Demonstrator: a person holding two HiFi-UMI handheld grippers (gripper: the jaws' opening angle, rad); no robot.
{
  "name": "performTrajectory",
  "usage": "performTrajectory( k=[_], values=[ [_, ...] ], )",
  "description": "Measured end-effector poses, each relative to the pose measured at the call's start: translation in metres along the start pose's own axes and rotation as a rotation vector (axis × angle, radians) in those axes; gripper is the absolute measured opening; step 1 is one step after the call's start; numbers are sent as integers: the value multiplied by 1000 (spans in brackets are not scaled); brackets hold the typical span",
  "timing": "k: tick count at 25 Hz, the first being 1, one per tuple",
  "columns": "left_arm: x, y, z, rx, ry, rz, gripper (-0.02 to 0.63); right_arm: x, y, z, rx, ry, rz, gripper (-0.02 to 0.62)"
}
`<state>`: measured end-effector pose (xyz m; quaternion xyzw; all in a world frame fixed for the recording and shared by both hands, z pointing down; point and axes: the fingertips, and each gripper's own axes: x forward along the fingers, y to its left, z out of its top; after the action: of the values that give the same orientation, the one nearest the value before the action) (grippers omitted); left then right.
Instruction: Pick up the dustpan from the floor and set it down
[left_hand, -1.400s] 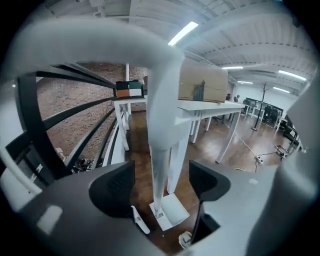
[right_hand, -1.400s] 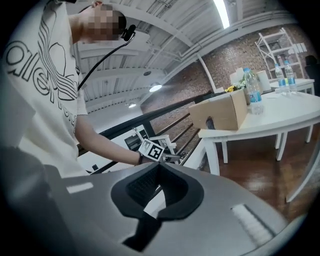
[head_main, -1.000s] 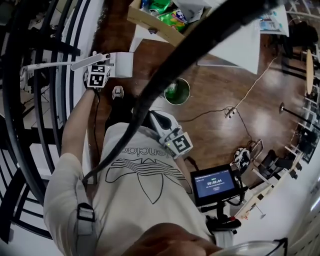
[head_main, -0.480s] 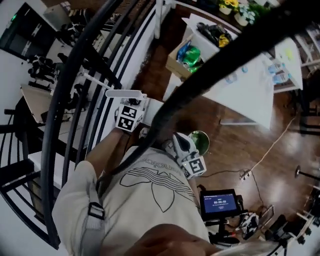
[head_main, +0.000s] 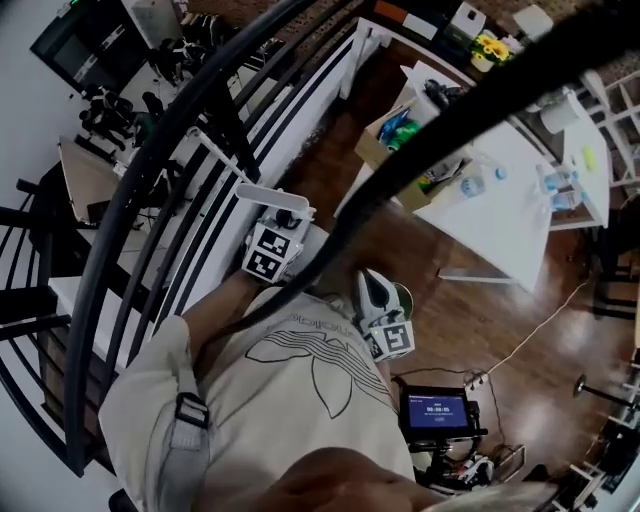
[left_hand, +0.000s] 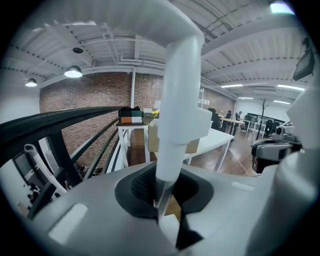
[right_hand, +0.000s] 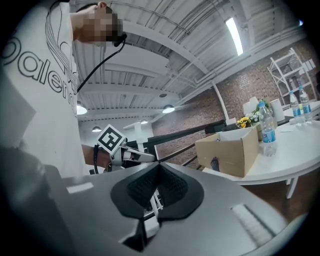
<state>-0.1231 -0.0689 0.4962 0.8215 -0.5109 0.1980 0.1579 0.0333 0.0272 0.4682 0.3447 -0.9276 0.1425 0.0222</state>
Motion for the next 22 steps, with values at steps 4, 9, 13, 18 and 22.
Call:
performTrajectory(
  k=[4, 9, 13, 18, 22],
  values=[
    [-17, -7, 1, -18, 1, -6, 69, -1, 0, 4, -5, 0, -15, 2],
    [-19, -16, -4, -20, -6, 12, 69, -2, -7, 4, -11, -41, 0, 2],
    [-8, -20, -7, -15, 12, 3, 69, -8, -11, 7, 7, -66, -12, 2],
    [34, -2, -30, -5, 54, -10, 68, -9, -14, 1, 29, -45, -30, 2],
    [77, 13, -69, -12, 108, -20, 69, -13, -9, -10, 43, 13, -48, 2]
  ],
)
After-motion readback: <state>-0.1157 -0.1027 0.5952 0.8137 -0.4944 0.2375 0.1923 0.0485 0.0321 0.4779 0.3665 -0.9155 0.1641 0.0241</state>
